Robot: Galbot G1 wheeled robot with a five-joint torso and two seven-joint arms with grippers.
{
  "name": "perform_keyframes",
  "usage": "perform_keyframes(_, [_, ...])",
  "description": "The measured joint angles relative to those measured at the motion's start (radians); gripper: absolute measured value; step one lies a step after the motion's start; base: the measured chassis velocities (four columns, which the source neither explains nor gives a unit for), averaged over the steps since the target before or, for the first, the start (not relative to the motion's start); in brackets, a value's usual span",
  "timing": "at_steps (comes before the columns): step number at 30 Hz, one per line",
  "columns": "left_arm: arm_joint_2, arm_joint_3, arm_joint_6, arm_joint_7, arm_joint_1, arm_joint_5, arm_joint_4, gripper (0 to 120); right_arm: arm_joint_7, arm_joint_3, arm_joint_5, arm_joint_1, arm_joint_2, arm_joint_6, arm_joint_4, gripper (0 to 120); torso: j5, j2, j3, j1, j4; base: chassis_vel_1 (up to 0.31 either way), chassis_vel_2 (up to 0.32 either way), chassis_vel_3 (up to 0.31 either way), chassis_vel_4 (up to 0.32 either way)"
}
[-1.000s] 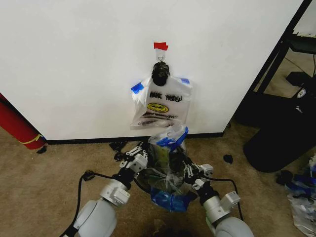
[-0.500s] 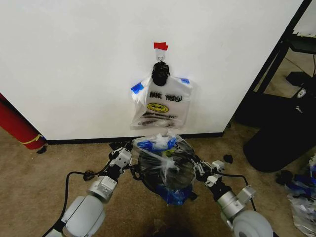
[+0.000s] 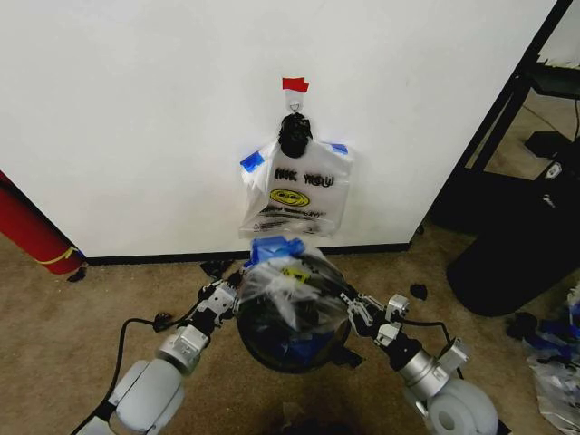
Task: Pick up the garbage bag from the wall and place it over the trash bin.
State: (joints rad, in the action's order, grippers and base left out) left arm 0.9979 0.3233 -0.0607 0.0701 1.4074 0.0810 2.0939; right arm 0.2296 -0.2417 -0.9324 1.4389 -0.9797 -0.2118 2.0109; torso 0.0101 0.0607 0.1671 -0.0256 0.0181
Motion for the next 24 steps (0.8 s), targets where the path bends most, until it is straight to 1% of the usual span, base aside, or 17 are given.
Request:
perform_keyframes(2, [0.002, 0.008, 0.033, 0.014, 0.001, -0.012, -0.008, 5, -0.047, 0.006, -0.011, -0.005, -0.013, -0.007, -0.002, 1, 0.0001, 0.0, 0.0, 0.0, 0.0, 0.0, 0.0, 0.0, 0.0])
perform_keyframes(5, [0.008, 0.026, 0.107, 0.017, 0.001, -0.068, -0.039, 18, -0.113, 0.009, -0.04, -0.01, -0.035, -0.025, -0.01, 1, 0.0001, 0.0, 0.0, 0.0, 0.0, 0.0, 0.0, 0.0, 0.0])
perform_keyframes(6, [0.008, 0.026, 0.107, 0.017, 0.001, -0.068, -0.039, 18, -0.113, 0.009, -0.04, -0.01, -0.035, -0.025, -0.01, 1, 0.0001, 0.0, 0.0, 0.0, 0.0, 0.0, 0.0, 0.0, 0.0])
perform_keyframes(10, [0.02, 0.047, 0.2, 0.024, 0.005, -0.192, -0.073, 33, -0.146, 0.012, -0.054, -0.009, -0.051, -0.039, -0.024, 1, 0.0001, 0.0, 0.0, 0.0, 0.0, 0.0, 0.0, 0.0, 0.0])
perform_keyframes(12, [0.024, 0.057, 0.244, 0.044, 0.008, -0.271, -0.092, 43, -0.157, 0.014, -0.071, -0.008, -0.062, -0.042, -0.029, 1, 0.0001, 0.0, 0.0, 0.0, 0.0, 0.0, 0.0, 0.0, 0.0])
perform_keyframes(13, [0.024, 0.057, 0.244, 0.044, 0.008, -0.271, -0.092, 43, -0.157, 0.014, -0.071, -0.008, -0.062, -0.042, -0.029, 1, 0.0001, 0.0, 0.0, 0.0, 0.0, 0.0, 0.0, 0.0, 0.0])
perform_keyframes(15, [0.029, 0.07, 0.27, 0.05, 0.009, -0.309, -0.11, 50, -0.167, 0.015, -0.085, -0.012, -0.076, -0.045, -0.032, 1, 0.0001, 0.0, 0.0, 0.0, 0.0001, 0.0, 0.0, 0.0, 0.0])
perform_keyframes(17, [0.037, 0.083, 0.277, 0.037, 0.018, -0.34, -0.111, 60, -0.175, 0.016, -0.092, -0.02, -0.086, -0.054, -0.039, 1, 0.0002, 0.0, 0.0, 0.0, 0.0001, 0.0, 0.0, 0.0, 0.0])
perform_keyframes(19, [0.045, 0.086, 0.253, -0.006, 0.052, -0.398, -0.071, 67, -0.183, 0.019, -0.094, -0.031, -0.096, -0.071, -0.053, 1, 0.0002, 0.0, 0.0, 0.0, 0.0, 0.0, 0.0, 0.0, 0.0])
perform_keyframes(20, [0.045, 0.086, 0.253, -0.006, 0.052, -0.398, -0.071, 67, -0.183, 0.019, -0.094, -0.031, -0.096, -0.071, -0.053, 1, 0.0002, 0.0, 0.0, 0.0, 0.0, 0.0, 0.0, 0.0, 0.0])
perform_keyframes(22, [0.059, 0.07, 0.199, -0.057, 0.111, -0.468, 0.011, 77, -0.185, 0.023, -0.094, -0.037, -0.105, -0.09, -0.065, 1, 0.0, 0.0, 0.0, 0.0, -0.0001, 0.0, 0.0, 0.0, 0.0])
perform_keyframes(23, [0.068, 0.058, 0.172, -0.074, 0.138, -0.496, 0.05, 80, -0.185, 0.024, -0.093, -0.038, -0.108, -0.097, -0.068, 1, 0.0001, 0.0, 0.0, 0.0, -0.0001, 0.0, 0.0, 0.0, 0.0])
perform_keyframes(24, [0.086, 0.038, 0.135, -0.097, 0.178, -0.536, 0.111, 85, -0.18, 0.026, -0.085, -0.039, -0.113, -0.111, -0.073, 1, 0.0, 0.0, 0.0, 0.0, 0.0, 0.0, 0.0, 0.0, 0.0])
